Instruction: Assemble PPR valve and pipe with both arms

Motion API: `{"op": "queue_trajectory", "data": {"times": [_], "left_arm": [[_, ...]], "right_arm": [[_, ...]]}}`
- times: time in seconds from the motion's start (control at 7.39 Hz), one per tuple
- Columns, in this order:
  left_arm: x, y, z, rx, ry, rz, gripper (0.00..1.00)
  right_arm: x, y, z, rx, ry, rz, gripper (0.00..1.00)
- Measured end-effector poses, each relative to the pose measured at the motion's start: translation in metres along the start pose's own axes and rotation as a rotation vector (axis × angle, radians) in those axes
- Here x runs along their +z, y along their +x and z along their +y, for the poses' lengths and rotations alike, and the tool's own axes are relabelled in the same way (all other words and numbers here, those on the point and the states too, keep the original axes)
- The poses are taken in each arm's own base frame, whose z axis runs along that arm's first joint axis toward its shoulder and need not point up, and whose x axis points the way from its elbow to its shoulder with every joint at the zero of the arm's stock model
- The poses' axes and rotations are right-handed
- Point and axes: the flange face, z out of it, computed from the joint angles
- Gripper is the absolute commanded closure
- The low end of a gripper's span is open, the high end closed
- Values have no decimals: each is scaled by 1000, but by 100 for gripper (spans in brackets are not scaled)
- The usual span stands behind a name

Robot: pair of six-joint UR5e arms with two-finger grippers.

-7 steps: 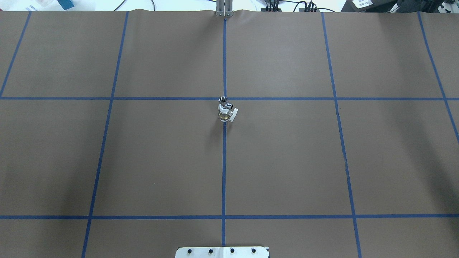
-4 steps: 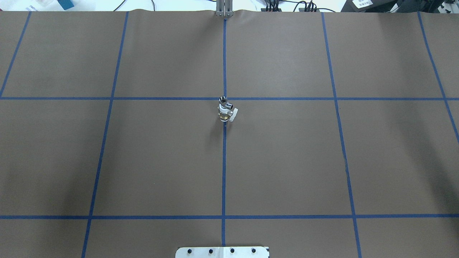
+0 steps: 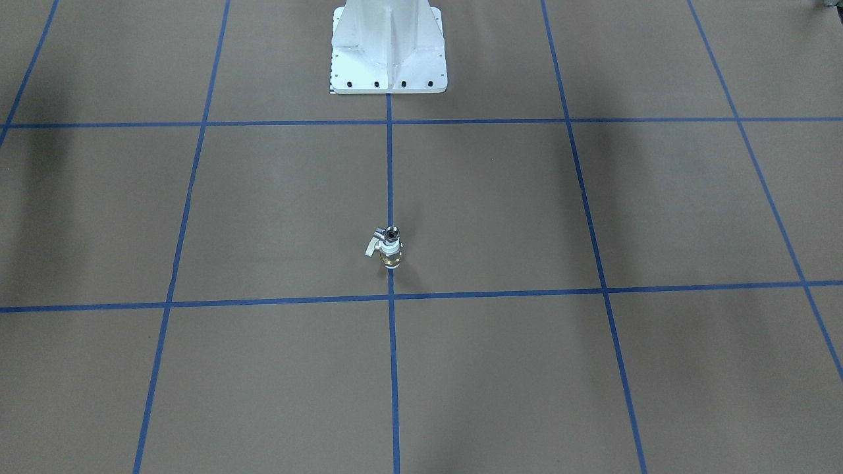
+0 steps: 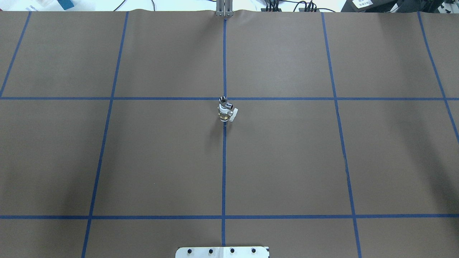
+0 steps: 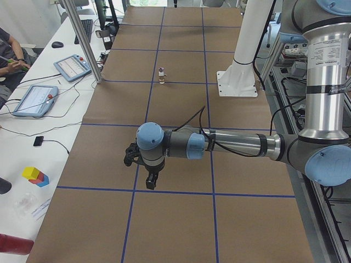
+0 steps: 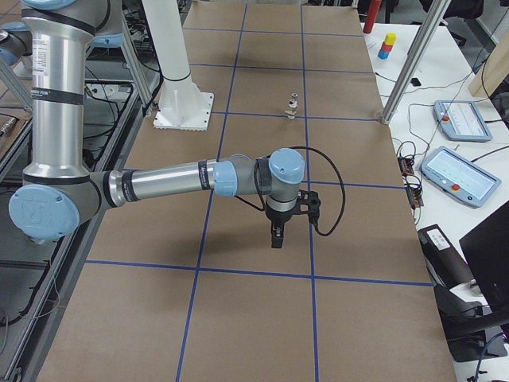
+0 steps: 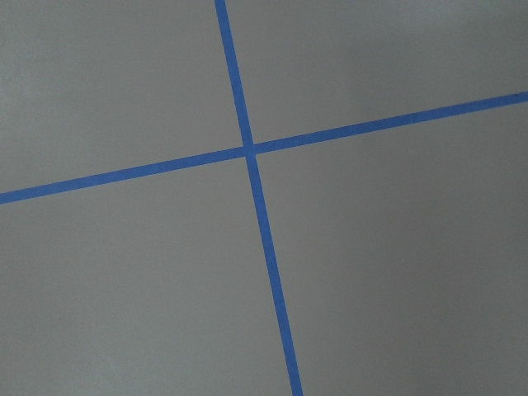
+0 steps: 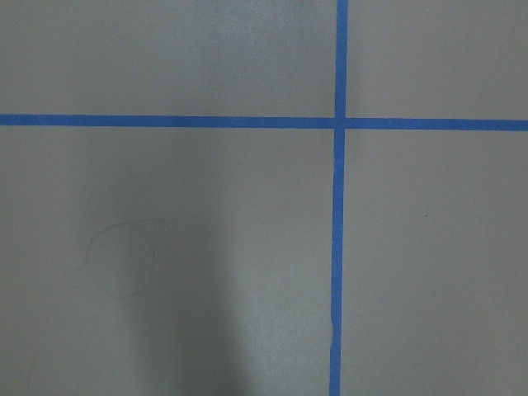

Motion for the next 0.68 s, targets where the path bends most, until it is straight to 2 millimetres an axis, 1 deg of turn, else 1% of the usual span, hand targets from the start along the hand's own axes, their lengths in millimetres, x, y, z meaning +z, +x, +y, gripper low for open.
{"op": "queue_trajectory", "data": {"times": [0.41,0.68], "left_arm": [[-2,1,-1,-7,3,4,0],[-6,6,-2,-42,4,9,0]], "right_arm": [[0,0,0,1,-1,-1,0],[1,1,0,2,-2,-1,0]]}}
